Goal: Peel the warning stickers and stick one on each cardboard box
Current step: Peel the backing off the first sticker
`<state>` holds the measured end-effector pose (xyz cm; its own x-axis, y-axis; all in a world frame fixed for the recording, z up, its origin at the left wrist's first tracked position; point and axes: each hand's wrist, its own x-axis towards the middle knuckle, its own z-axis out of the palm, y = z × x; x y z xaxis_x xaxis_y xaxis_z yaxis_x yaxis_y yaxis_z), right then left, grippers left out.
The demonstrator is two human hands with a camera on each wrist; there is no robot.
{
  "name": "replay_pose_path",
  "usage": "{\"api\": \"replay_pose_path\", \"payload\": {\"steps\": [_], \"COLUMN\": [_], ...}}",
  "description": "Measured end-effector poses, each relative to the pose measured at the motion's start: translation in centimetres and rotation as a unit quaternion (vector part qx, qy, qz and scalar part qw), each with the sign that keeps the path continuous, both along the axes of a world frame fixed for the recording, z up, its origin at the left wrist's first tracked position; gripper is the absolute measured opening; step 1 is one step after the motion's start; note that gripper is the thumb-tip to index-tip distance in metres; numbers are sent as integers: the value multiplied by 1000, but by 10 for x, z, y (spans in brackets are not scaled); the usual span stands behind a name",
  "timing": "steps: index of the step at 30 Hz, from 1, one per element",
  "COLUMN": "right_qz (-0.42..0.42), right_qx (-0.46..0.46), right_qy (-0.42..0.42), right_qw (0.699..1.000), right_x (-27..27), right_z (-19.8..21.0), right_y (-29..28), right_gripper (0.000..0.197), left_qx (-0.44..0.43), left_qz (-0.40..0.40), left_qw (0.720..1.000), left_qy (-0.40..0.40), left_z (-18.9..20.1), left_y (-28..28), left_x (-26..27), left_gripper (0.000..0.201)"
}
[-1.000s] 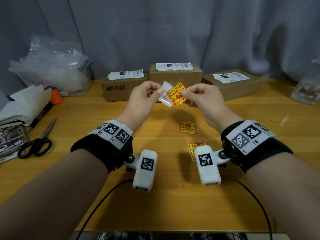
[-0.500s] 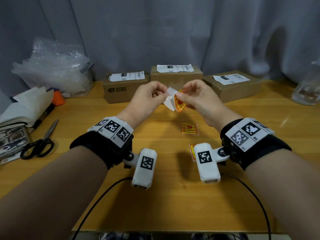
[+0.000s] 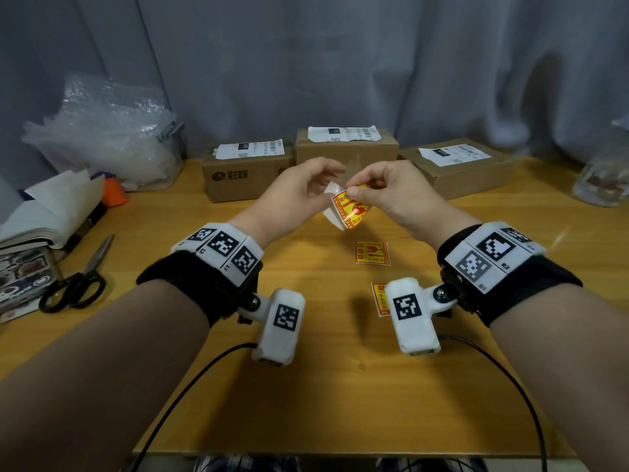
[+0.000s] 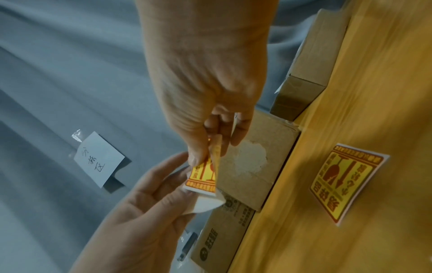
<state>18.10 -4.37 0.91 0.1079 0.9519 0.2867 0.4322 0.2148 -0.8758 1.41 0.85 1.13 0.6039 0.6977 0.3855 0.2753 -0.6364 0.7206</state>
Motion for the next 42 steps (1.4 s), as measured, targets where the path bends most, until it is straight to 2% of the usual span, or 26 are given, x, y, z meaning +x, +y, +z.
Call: {"api": "replay_pose_path", "payload": {"steps": [3,6,11,18,30,38,42], "right_qz": [4,5,-48,-103,-156,-204,-232], "right_qx": [-6,-3,4,16,38,69,79], "right_qy": [-13,22,92,96,88,108,139], "right_qw": [1000,1000,995,990,983,971,959], "right_x": [0,0,-3,-9,-12,-13,3], "right_z": [4,6,7,2,-1,-3,3], "right_y": [-1,-2,0,3,7,11,9], "right_gripper": [7,6,8,14,17,11,16], "left_qx": [49,55,-21,-110,-128,-136,-157], "left_qz": [13,46,82,93,120,129,151], "left_qw": [998,997,992,974,970,965,960], "left_qy": [38,16,-90,-177,-171,-186,-177], "left_z": [5,5,-6,-18,-19,-20,-26], "left_y": [0,0,-2,-8,-8,-5,-2], "left_x": [0,0,3,10,11,12,-3], "left_gripper": [22,12,3,15,15,21,20]}}
